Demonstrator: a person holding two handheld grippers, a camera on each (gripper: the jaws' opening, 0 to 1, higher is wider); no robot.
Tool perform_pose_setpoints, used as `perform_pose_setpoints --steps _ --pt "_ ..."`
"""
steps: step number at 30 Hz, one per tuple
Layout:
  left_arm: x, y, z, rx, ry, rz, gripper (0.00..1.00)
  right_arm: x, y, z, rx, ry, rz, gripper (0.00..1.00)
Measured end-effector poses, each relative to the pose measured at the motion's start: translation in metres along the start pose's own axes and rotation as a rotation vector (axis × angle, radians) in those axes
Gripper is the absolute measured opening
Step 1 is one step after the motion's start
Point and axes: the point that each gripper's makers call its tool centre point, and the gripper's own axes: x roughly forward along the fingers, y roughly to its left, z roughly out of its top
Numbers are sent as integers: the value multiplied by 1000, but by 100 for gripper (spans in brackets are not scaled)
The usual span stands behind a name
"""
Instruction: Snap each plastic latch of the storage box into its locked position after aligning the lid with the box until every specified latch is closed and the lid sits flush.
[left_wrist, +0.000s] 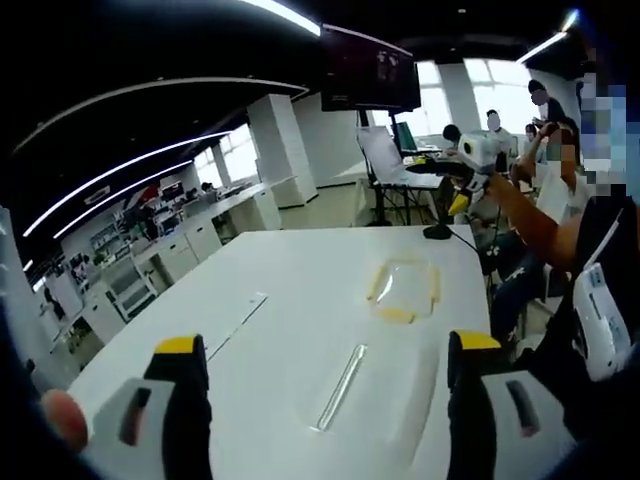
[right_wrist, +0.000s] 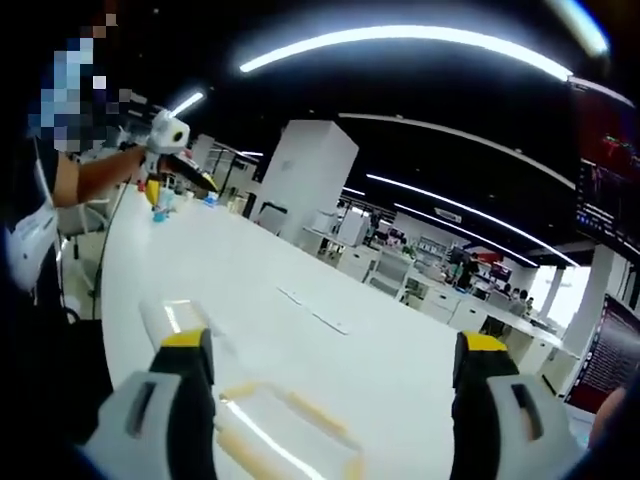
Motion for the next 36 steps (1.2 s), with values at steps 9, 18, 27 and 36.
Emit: perform_pose_setpoints --steps 9,18,27,36 --pt "7 -5 3 2 40 -21 100 -2 -7 6 -26 6 1 99" --pt "16 -14 13 27 39 -39 100 -2 -8 7 -55 21 17 100" --pt "21 -12 19 56 50 -33 99 -10 -16 7 -65 23 1 100" --pt "29 -19 26 74 52 -50 99 -13 -24 4 -80 40 -3 100"
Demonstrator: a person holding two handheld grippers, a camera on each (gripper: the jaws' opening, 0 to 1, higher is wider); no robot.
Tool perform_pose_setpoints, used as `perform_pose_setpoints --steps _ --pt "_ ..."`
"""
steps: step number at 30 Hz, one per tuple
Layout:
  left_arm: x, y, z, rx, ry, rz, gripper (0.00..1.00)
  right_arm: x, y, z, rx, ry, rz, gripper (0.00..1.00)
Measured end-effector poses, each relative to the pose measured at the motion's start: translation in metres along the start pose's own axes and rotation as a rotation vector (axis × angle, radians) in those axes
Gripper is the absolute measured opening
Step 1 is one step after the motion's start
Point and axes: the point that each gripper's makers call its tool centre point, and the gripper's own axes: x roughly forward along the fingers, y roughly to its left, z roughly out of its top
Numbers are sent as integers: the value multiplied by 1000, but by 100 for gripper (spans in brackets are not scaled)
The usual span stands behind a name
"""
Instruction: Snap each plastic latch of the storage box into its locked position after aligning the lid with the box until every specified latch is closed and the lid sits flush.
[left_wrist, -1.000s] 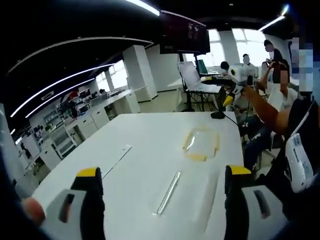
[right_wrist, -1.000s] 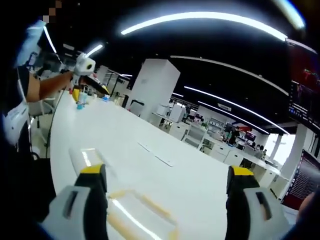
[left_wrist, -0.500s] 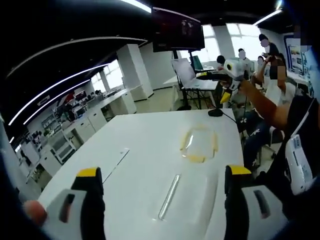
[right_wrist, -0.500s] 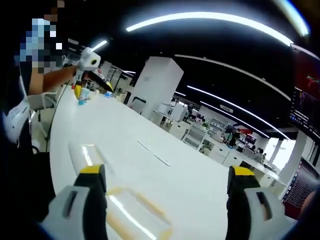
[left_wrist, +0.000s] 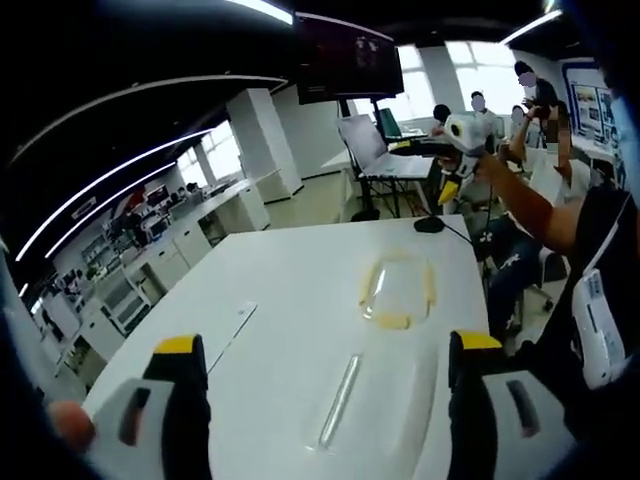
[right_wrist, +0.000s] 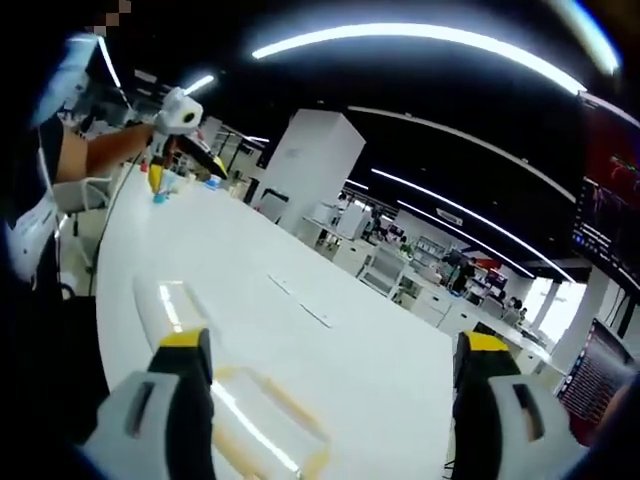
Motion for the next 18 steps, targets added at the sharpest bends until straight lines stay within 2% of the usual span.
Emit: perform_pose_setpoints --steps 13,18 --pt "17 -2 8 25 19 -20 98 -2 -9 -5 -34 28 22 100" --pt "24 -4 15 38 7 -27 98 -1 -8 -8 -42 48 38 100"
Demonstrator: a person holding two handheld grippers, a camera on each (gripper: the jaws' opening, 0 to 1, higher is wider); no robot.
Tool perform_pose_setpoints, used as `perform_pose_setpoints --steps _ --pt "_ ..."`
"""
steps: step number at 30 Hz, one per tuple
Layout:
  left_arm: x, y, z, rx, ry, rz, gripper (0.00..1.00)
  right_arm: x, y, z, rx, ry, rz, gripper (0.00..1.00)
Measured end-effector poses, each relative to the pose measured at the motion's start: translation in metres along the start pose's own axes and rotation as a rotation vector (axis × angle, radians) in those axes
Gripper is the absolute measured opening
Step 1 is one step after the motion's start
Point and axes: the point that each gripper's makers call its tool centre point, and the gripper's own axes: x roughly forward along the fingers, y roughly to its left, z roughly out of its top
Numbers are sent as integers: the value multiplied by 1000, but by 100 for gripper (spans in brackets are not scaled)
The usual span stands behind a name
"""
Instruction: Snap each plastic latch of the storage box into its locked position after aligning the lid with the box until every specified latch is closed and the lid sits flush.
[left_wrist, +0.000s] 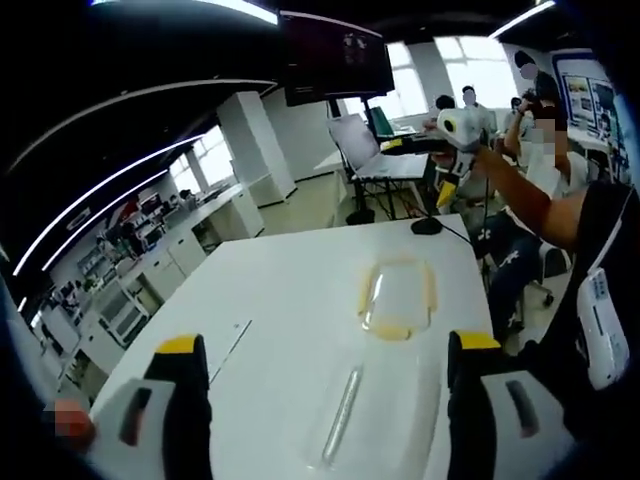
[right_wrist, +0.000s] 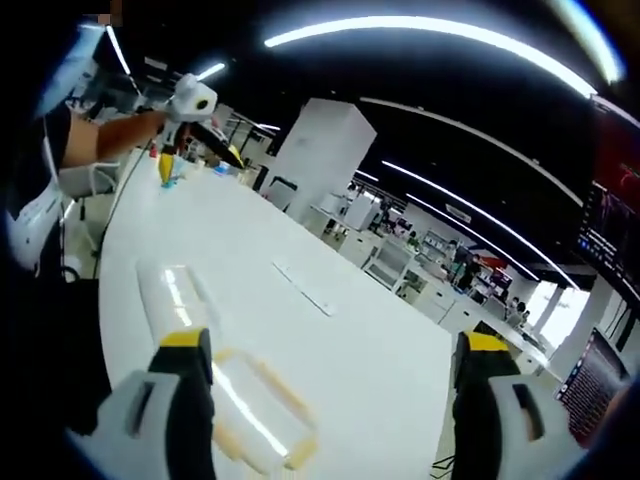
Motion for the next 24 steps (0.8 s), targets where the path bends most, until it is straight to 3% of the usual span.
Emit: perform_pose_setpoints --steps 9,24 --pt "7 -3 8 21 13 -17 100 -3 -7 6 -31 11 1 100" --pt "20 -13 18 61 47 -43 100 -2 -8 -2 -41 48 48 100"
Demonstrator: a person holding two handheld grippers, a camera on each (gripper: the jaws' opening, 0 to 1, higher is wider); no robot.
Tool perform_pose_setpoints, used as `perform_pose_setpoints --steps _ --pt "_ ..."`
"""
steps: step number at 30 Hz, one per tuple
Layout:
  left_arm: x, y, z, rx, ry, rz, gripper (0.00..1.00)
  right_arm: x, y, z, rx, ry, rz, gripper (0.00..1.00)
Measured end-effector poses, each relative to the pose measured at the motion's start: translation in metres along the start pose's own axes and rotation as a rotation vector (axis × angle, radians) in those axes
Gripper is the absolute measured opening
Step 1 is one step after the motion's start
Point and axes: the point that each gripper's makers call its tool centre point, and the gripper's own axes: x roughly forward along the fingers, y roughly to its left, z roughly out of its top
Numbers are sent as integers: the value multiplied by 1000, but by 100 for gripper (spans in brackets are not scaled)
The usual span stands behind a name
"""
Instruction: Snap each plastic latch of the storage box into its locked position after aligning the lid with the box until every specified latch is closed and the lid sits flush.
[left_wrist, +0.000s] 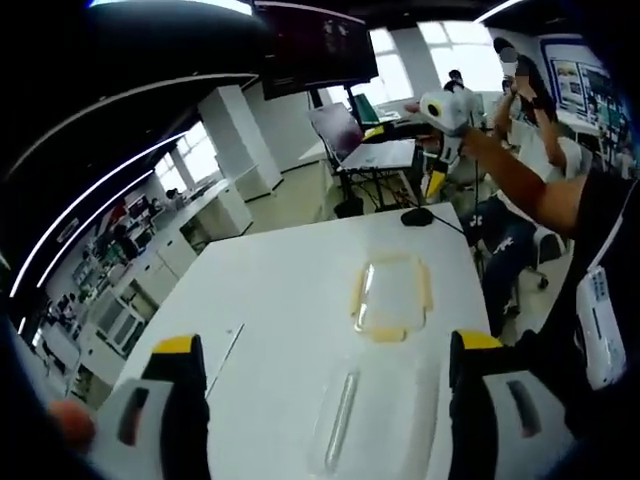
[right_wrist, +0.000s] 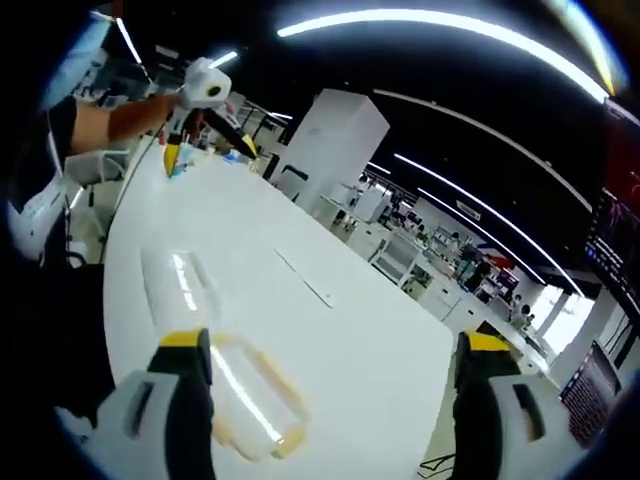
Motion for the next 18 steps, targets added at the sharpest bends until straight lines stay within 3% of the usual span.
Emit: perform_pose_setpoints --steps 18 --pt "16 -1 3 21 17 -30 100 -2 -2 -4 -1 35 12 100"
